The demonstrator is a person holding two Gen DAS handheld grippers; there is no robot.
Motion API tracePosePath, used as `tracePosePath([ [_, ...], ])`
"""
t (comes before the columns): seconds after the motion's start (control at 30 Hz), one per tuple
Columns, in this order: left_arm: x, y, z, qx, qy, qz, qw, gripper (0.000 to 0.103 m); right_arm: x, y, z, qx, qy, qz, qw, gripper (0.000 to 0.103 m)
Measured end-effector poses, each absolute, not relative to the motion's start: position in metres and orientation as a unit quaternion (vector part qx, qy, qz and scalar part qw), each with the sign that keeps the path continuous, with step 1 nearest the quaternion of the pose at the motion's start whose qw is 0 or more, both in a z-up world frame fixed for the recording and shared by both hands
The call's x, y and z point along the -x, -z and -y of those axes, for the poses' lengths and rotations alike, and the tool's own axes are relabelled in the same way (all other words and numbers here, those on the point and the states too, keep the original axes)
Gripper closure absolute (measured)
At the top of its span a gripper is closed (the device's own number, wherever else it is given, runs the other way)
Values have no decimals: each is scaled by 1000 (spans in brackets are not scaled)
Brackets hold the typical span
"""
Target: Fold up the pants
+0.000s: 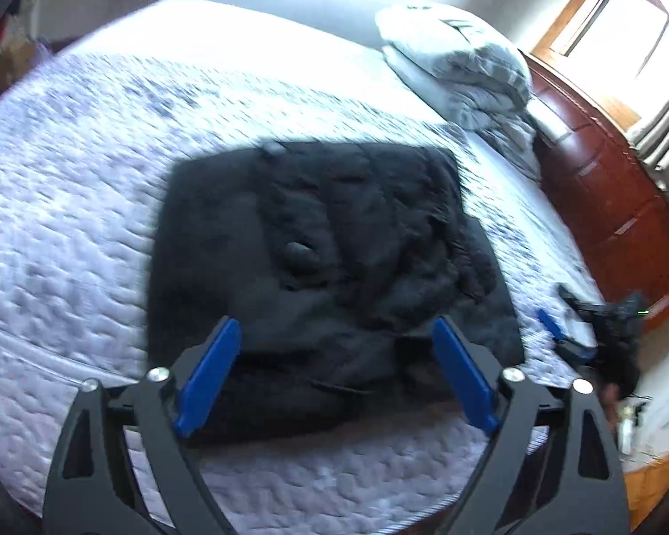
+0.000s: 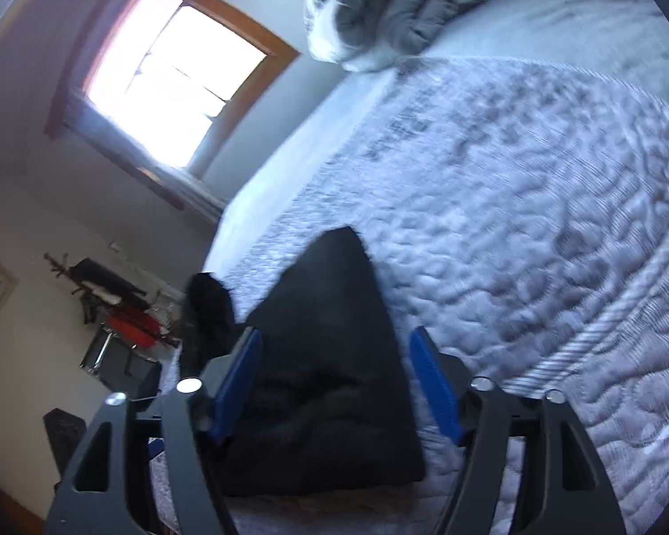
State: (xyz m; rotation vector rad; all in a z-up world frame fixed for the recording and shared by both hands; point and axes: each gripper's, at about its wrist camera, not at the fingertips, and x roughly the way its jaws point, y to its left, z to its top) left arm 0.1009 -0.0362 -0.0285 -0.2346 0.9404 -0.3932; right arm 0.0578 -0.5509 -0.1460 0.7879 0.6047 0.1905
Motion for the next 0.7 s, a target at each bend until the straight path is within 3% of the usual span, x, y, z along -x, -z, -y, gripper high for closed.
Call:
tracePosePath([
  [0.07,-100,24,26,83,156,-437,882,9,-65,134,528,-354,-129,-304,875,19],
  [0.13,-100,23,23,68,144,-437,885,8,-74,126,503,-332,-160,-323,872,11],
  [0.37,-106,35,0,74,126,-479,866,8,-113,135,451,-322,-205,-396,835,10],
  [0.7,-109,54,-8,48,107,-501,858,8,-143,153,434,-329,-197,-432,816,10],
])
